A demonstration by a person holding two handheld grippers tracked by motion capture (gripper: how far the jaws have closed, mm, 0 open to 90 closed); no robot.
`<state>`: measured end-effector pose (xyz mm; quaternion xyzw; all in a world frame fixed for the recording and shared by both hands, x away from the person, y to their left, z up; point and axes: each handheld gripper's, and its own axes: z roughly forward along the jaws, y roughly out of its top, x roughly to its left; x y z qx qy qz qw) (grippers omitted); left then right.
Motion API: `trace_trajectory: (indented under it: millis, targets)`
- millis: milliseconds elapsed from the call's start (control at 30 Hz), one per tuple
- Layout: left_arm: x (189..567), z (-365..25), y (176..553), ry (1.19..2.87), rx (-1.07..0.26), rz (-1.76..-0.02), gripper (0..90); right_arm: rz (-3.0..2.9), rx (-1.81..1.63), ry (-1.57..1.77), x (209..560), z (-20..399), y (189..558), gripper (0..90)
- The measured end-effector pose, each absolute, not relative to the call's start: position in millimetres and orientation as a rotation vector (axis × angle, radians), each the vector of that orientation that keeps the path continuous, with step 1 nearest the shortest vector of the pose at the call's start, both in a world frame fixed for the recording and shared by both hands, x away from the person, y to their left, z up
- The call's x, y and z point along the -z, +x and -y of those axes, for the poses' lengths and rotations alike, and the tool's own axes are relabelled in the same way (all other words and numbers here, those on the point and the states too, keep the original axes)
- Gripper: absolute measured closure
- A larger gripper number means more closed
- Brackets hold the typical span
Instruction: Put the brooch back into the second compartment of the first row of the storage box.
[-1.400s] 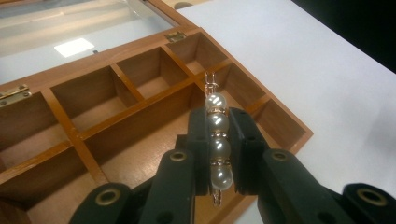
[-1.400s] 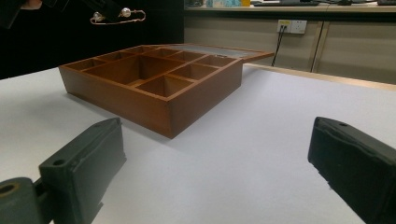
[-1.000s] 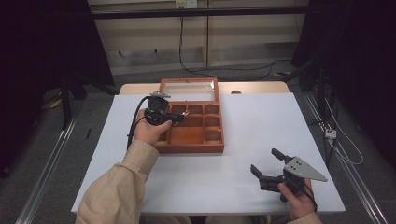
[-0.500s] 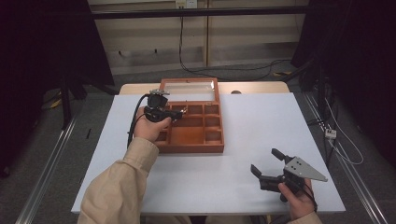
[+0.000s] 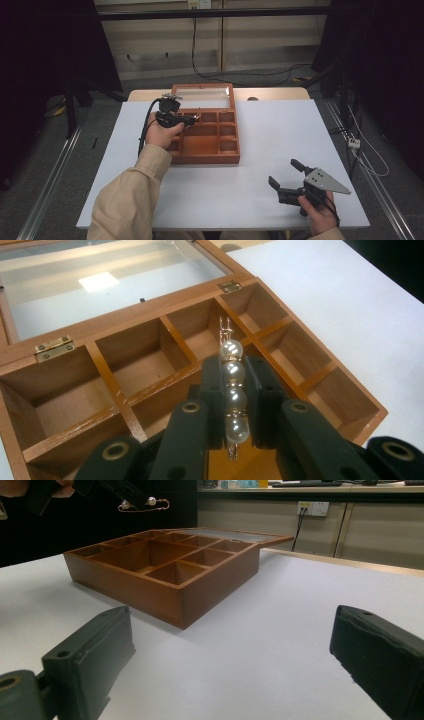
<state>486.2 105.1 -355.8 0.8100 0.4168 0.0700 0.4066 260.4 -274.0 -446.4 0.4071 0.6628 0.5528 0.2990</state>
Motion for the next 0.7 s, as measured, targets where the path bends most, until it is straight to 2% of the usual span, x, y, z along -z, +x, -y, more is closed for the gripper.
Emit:
trace_trajectory:
  millis: [700]
  targets:
    - [362, -105, 498, 2.037, -0.194, -1.086, 80.0, -1.757, -1.474, 1.092, 448, 277, 261, 3.3]
